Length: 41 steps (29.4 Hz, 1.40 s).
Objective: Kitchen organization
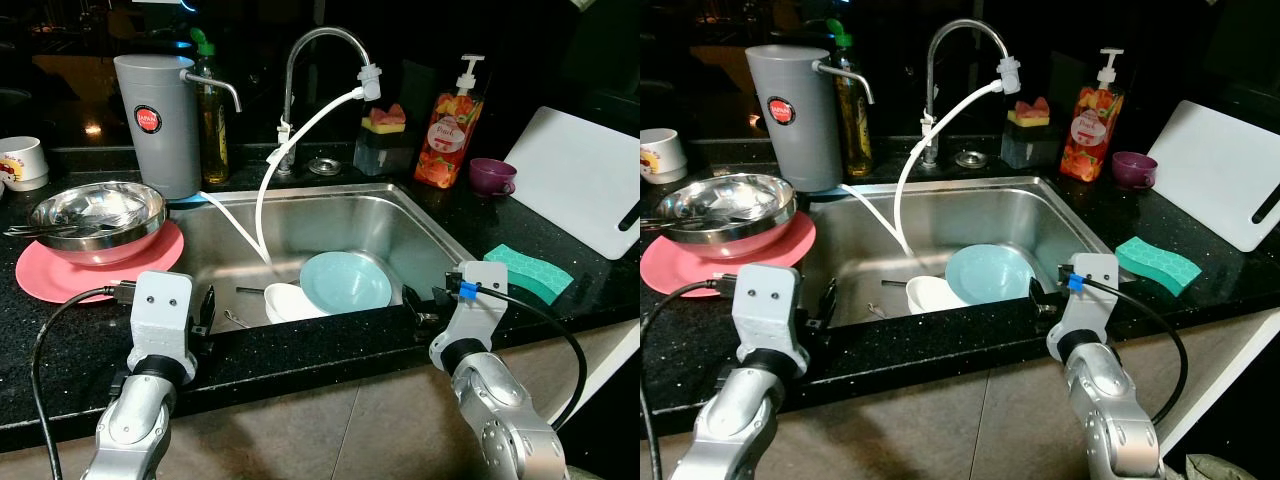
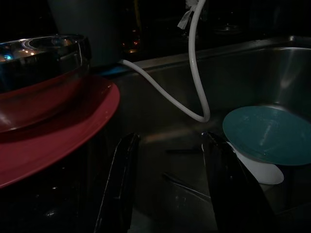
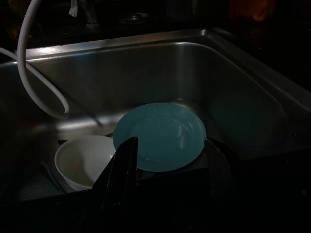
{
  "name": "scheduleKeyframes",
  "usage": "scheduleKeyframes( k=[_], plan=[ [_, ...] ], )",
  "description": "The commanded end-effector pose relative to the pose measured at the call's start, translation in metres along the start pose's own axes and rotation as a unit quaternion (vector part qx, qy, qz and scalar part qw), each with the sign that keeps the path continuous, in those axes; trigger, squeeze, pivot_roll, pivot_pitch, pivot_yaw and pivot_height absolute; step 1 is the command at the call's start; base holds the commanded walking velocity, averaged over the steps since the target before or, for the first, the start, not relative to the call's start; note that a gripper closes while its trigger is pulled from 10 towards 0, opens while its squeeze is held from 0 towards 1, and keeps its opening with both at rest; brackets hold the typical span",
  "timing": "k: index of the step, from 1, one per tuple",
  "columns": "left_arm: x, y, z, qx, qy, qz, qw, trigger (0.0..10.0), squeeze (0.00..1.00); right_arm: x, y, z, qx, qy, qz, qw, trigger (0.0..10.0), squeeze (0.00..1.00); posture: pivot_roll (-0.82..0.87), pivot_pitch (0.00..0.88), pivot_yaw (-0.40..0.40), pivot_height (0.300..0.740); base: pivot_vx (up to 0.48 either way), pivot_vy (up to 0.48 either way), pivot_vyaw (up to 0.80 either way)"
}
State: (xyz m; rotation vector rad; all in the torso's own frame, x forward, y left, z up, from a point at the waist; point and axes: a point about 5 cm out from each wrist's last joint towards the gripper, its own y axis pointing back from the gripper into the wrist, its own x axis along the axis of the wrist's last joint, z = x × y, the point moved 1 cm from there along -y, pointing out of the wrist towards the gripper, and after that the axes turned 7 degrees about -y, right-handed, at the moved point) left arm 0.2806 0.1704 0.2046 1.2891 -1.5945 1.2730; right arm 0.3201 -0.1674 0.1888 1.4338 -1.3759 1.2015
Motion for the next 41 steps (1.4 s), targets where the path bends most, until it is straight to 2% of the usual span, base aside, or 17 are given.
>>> scheduleKeyframes(
  k=[1, 41],
  plan=[
    [-0.0054, -0.0008, 0.0011, -0.006, -0.009, -0.010, 1.000, 10.0, 0.00, 0.0003, -0.0006, 0.0032, -0.008, -0.004, 0.003, 1.000, 10.0, 0.00, 0.11, 0.091, -0.079, 0.740, 0.000, 0.000, 0.00],
    [-0.0046, -0.0056, -0.0007, -0.009, -0.010, -0.002, 1.000, 10.0, 0.00, 0.0019, -0.0043, 0.0024, -0.010, -0.006, 0.011, 1.000, 10.0, 0.00, 0.11, 0.075, -0.074, 0.740, 0.000, 0.000, 0.00]
  ],
)
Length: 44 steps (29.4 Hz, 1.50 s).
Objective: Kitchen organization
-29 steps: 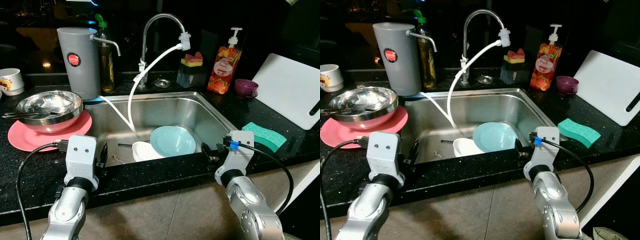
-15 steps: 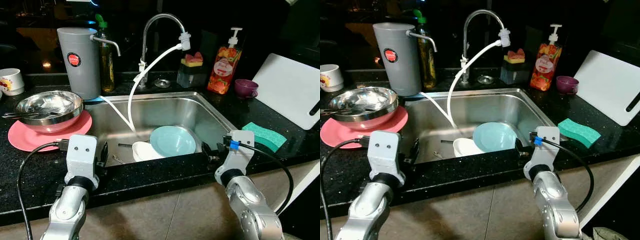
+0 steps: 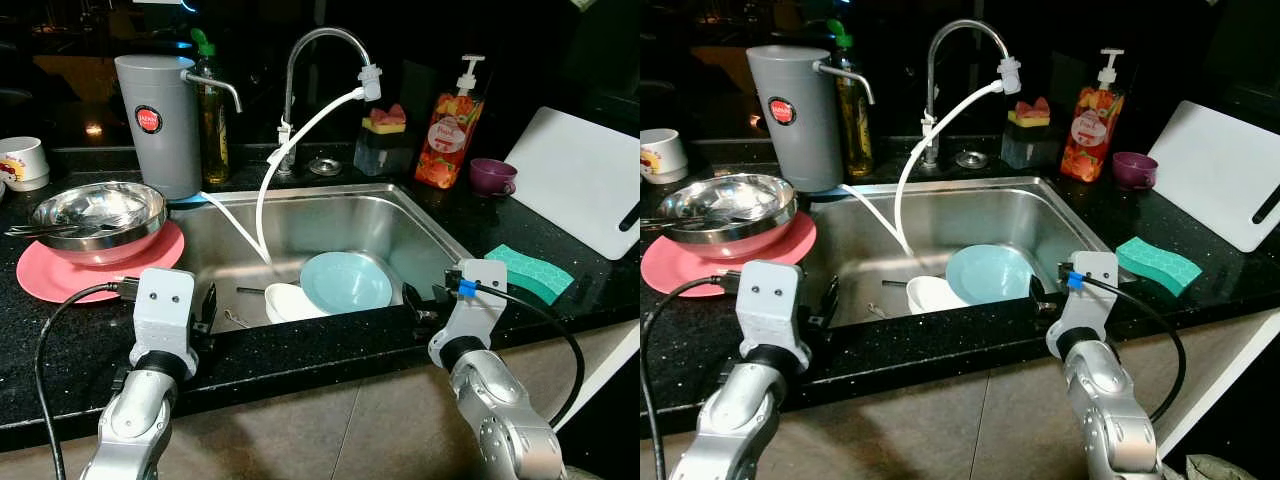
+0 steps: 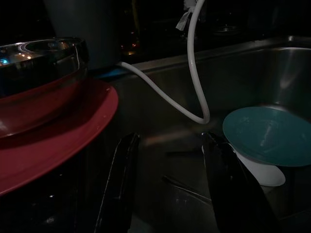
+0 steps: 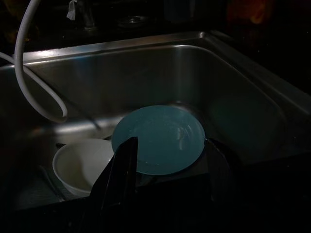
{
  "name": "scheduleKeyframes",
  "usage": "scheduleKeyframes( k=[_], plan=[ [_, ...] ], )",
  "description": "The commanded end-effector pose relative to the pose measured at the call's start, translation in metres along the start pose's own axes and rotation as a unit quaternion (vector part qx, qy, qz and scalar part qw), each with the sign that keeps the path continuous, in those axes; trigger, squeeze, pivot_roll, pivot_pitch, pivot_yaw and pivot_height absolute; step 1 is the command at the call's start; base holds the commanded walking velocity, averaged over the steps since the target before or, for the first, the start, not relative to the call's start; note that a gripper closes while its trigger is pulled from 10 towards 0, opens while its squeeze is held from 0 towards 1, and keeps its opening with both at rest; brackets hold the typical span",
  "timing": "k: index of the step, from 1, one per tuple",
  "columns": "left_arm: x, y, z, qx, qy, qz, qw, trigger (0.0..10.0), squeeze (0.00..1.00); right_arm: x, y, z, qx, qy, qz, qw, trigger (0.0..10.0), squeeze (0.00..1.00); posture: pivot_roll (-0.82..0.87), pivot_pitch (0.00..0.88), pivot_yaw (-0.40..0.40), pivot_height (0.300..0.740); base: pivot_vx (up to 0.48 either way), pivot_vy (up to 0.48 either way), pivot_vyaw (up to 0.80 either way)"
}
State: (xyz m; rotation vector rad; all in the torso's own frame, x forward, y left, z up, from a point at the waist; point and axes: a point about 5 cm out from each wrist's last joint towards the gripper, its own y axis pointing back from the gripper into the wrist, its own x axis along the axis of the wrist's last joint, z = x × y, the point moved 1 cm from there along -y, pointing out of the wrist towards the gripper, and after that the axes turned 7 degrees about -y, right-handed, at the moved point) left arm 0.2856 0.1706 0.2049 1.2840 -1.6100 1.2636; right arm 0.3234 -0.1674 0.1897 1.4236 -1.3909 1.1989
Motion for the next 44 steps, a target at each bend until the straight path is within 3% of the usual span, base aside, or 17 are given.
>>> scheduleKeyframes(
  k=[1, 29, 44],
  plan=[
    [-0.004, -0.001, -0.001, -0.003, -0.006, -0.005, 1.000, 10.0, 0.00, 0.001, -0.001, 0.002, -0.006, -0.005, 0.006, 1.000, 10.0, 0.00, 0.11, 0.075, -0.074, 0.740, 0.000, 0.000, 0.00],
    [0.009, -0.010, -0.002, -0.015, -0.023, 0.024, 0.999, 10.0, 0.00, 0.010, -0.002, 0.001, -0.012, -0.007, 0.026, 1.000, 10.0, 0.00, 0.10, 0.096, -0.069, 0.740, 0.000, 0.000, 0.00],
    [0.020, -0.019, 0.003, -0.029, -0.027, 0.050, 0.998, 10.0, 0.00, 0.029, -0.007, -0.002, -0.014, -0.004, 0.066, 0.998, 10.0, 0.00, 0.10, 0.075, -0.057, 0.740, 0.000, 0.000, 0.00]
  ],
)
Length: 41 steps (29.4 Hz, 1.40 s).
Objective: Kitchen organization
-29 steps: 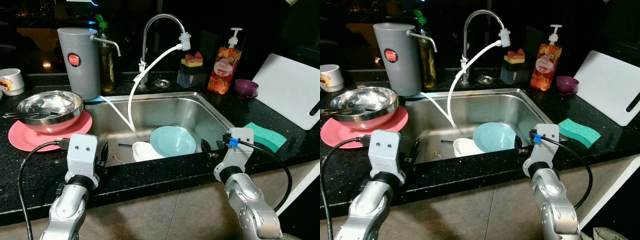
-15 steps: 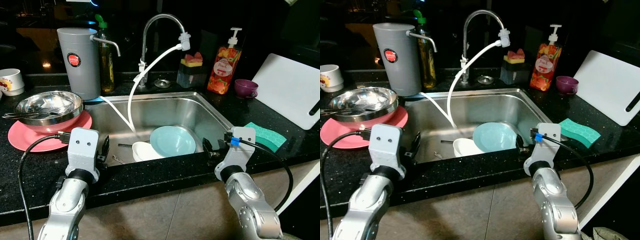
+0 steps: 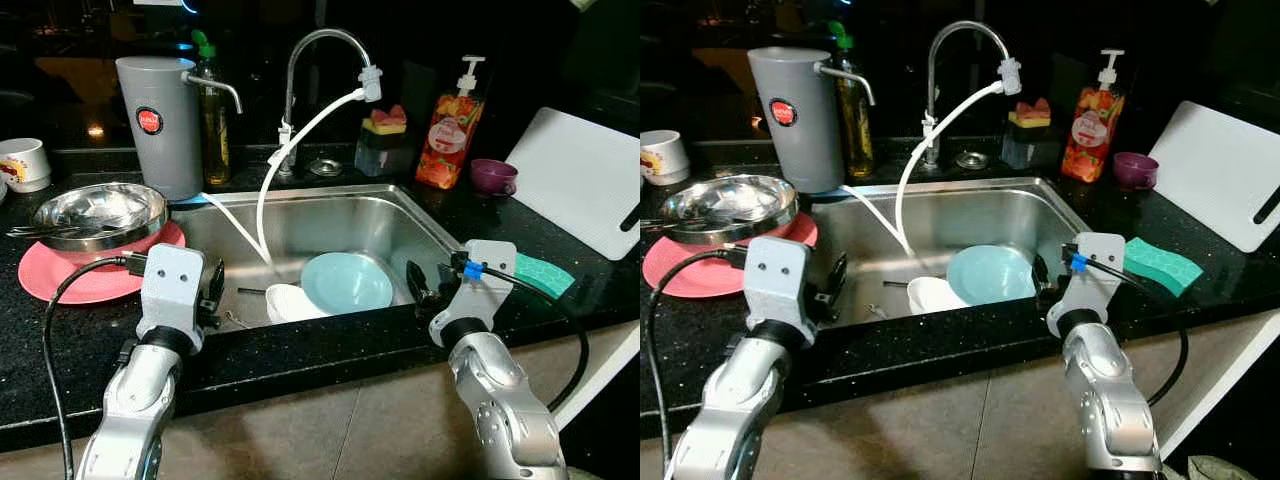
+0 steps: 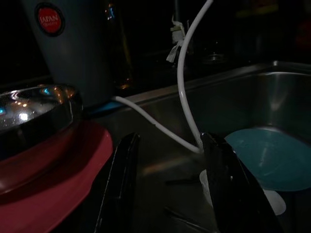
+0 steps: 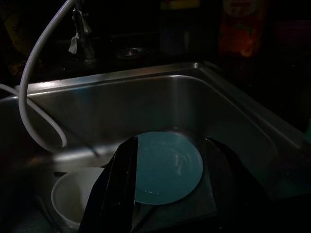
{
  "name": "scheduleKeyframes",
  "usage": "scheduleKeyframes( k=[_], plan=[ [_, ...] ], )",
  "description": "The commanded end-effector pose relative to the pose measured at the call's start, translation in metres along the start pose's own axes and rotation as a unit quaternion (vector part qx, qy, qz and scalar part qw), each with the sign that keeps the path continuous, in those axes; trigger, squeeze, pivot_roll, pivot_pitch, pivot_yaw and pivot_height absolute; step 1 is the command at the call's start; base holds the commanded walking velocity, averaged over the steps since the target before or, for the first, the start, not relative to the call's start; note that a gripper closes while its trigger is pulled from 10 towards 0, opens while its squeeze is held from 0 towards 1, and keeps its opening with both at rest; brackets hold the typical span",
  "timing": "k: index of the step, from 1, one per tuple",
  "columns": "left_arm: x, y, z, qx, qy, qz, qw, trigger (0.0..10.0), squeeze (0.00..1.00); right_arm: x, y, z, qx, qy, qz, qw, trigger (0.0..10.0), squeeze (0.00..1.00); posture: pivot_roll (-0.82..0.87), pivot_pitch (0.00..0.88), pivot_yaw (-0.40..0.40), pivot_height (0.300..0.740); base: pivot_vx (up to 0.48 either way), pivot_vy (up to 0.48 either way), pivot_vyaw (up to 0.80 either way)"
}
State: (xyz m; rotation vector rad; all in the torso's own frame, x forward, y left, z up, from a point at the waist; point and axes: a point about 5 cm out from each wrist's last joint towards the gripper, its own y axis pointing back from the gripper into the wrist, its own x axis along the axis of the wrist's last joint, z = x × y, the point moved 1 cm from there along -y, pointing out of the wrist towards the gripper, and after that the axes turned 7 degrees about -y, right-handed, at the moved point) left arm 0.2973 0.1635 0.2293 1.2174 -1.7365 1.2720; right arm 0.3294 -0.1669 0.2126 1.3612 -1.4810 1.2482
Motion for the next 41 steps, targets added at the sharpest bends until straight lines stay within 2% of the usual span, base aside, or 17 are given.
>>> scheduleKeyframes(
  k=[1, 13, 41],
  plan=[
    [-0.002, -0.001, 0.002, -0.009, -0.010, -0.002, 1.000, 10.0, 0.00, 0.007, 0.000, 0.003, -0.009, -0.003, 0.018, 1.000, 10.0, 0.00, 0.10, 0.075, -0.057, 0.740, 0.000, 0.000, 0.00],
    [-0.001, -0.002, 0.007, -0.009, -0.004, 0.001, 1.000, 10.0, 0.00, -0.001, 0.001, 0.003, -0.006, -0.004, 0.002, 1.000, 10.0, 0.00, 0.11, 0.070, -0.065, 0.740, 0.000, 0.000, 0.00],
    [-0.003, -0.004, 0.012, -0.022, 0.001, 0.002, 1.000, 10.0, 0.00, 0.000, 0.001, 0.001, -0.009, -0.009, 0.009, 1.000, 10.0, 0.00, 0.13, 0.075, -0.049, 0.740, 0.000, 0.000, 0.00]
  ],
)
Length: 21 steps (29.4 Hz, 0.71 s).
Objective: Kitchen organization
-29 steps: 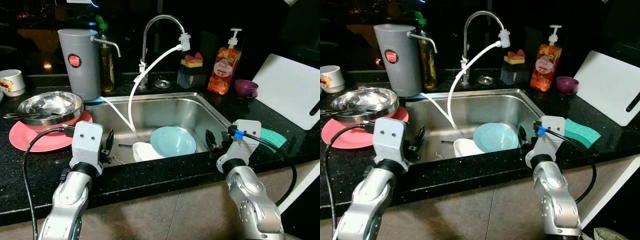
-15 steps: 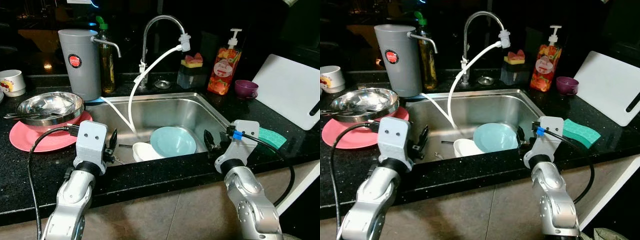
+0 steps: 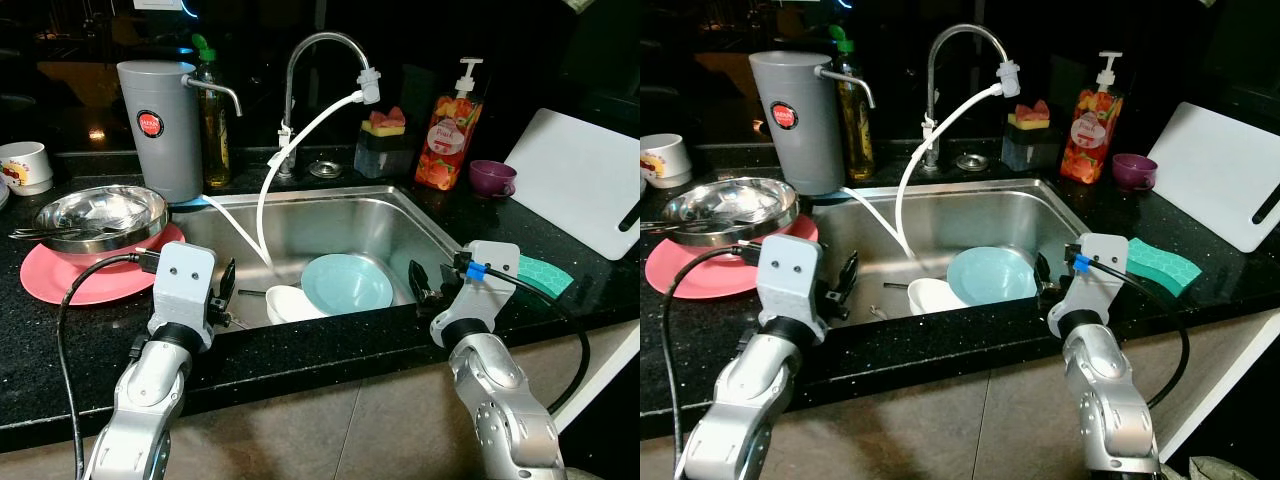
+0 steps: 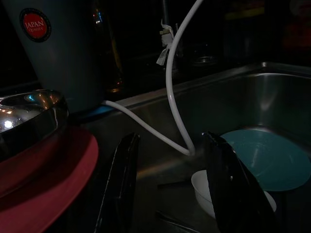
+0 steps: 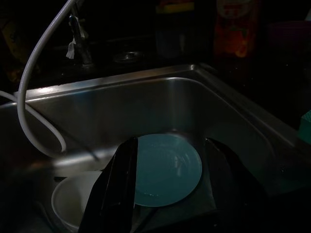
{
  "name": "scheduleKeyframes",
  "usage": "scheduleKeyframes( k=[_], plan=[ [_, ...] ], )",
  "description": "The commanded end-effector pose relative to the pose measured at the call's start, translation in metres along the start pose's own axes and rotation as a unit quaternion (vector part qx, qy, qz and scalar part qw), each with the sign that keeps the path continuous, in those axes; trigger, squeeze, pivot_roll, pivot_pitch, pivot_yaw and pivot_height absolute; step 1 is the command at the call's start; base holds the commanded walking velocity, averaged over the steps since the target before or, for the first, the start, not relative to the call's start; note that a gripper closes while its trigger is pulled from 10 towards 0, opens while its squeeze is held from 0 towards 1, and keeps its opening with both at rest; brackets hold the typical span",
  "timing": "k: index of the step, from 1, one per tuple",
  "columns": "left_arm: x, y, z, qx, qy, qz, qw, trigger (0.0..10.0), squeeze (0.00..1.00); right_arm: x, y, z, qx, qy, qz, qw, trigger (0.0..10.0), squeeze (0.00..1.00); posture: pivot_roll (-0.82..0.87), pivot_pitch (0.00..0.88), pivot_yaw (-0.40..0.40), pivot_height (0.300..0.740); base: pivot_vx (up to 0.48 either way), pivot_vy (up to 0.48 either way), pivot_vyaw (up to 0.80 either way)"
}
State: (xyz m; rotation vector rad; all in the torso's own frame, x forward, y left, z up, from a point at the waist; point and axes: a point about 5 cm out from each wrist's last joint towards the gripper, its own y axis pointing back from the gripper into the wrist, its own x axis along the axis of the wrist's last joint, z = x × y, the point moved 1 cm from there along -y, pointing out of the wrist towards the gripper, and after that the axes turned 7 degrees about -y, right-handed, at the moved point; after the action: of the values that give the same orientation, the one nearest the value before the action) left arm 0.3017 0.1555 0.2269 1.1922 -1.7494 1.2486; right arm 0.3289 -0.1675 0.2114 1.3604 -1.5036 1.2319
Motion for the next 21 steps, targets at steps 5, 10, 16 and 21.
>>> scheduleKeyframes(
  k=[5, 10, 16, 21],
  plan=[
    [-0.0001, -0.0004, 0.0045, -0.007, 0.000, 0.003, 1.000, 10.0, 0.00, 0.0029, -0.0004, -0.0001, 0.000, -0.001, 0.008, 1.000, 10.0, 0.00, 0.13, 0.074, -0.050, 0.740, 0.000, 0.000, 0.00],
    [0.0009, -0.0018, 0.0050, -0.007, 0.000, 0.005, 1.000, 10.0, 0.00, 0.0037, -0.0012, -0.0001, -0.001, -0.001, 0.010, 1.000, 10.0, 0.00, 0.13, 0.072, -0.052, 0.740, 0.000, 0.000, 0.00],
    [0.0012, -0.0022, 0.0070, -0.010, 0.002, 0.007, 1.000, 10.0, 0.00, 0.0031, -0.0009, 0.0008, -0.003, -0.002, 0.010, 1.000, 10.0, 0.00, 0.13, 0.071, -0.052, 0.740, 0.000, 0.000, 0.00],
    [0.0017, -0.0017, 0.0081, -0.012, 0.002, 0.008, 1.000, 10.0, 0.00, 0.0030, -0.0006, 0.0008, -0.004, -0.003, 0.009, 1.000, 10.0, 0.00, 0.13, 0.073, -0.053, 0.740, 0.000, 0.000, 0.00]
  ],
)
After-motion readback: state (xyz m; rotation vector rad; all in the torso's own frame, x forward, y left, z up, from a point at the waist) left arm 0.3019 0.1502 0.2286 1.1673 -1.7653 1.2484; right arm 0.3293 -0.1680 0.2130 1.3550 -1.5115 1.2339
